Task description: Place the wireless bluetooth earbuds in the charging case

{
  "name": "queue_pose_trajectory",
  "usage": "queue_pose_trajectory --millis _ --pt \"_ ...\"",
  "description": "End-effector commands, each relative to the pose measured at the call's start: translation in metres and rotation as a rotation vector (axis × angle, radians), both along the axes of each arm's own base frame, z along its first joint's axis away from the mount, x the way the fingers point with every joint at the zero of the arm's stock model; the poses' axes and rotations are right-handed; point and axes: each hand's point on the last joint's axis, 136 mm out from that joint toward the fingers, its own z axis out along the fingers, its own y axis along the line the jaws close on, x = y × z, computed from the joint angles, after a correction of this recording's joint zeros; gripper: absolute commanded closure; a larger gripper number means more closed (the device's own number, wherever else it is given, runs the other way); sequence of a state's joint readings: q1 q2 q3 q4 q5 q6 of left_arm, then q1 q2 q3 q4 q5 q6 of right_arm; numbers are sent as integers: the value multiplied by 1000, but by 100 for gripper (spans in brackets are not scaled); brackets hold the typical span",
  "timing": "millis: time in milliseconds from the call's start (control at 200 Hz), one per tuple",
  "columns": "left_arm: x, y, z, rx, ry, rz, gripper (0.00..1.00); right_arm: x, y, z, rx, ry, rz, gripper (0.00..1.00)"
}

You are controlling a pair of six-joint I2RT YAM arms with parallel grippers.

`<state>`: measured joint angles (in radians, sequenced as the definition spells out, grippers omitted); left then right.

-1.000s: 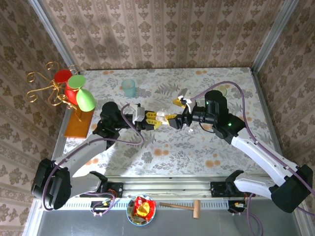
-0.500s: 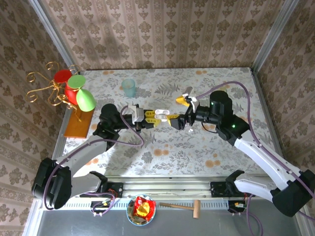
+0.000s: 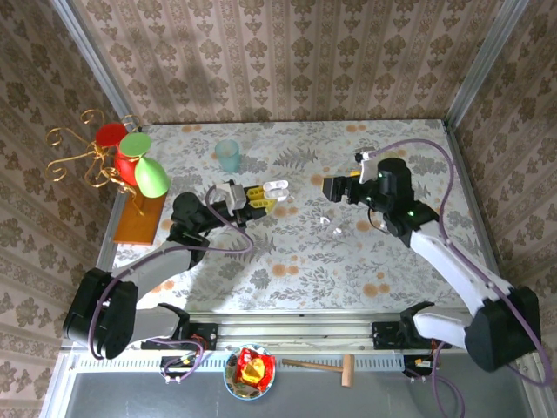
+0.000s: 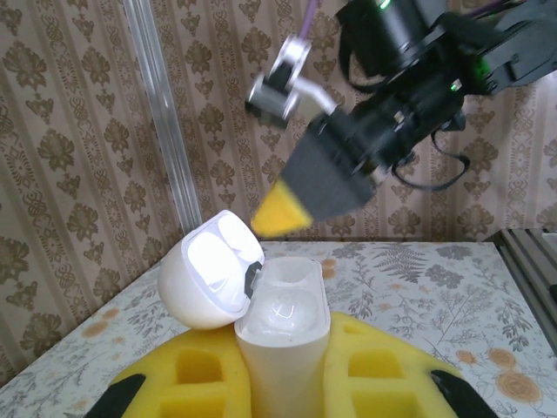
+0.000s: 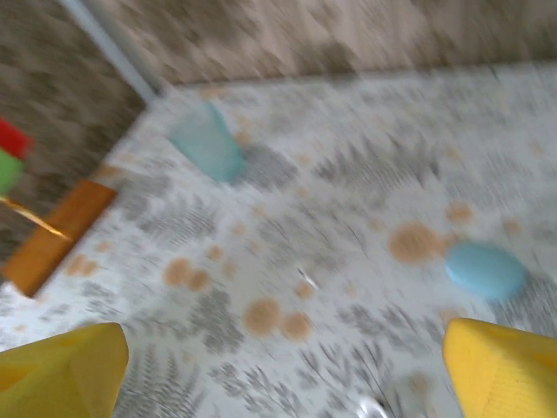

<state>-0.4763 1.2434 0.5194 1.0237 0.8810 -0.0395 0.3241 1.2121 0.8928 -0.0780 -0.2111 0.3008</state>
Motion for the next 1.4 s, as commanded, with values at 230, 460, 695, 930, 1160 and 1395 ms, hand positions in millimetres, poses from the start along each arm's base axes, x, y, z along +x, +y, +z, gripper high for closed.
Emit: queue_pose_trajectory --millis 230,460,695,930,1160,1395 --pt "-6 3 -1 52 -90 43 100 3 -10 -114 -328 442 -125 21" --pt "-10 2 -6 72 -89 35 100 6 -11 -153 -529 590 -158 42" --pt "-12 1 -12 89 -91 38 100 7 -1 -163 -591 631 -169 52" --pt "-12 1 -12 91 -96 39 100 2 18 -178 -627 670 -116 61" --pt "-12 2 -15 94 -92 43 100 2 33 -189 -560 696 -88 62" --pt "-12 3 -14 98 -98 53 100 4 35 -201 -532 728 -86 64"
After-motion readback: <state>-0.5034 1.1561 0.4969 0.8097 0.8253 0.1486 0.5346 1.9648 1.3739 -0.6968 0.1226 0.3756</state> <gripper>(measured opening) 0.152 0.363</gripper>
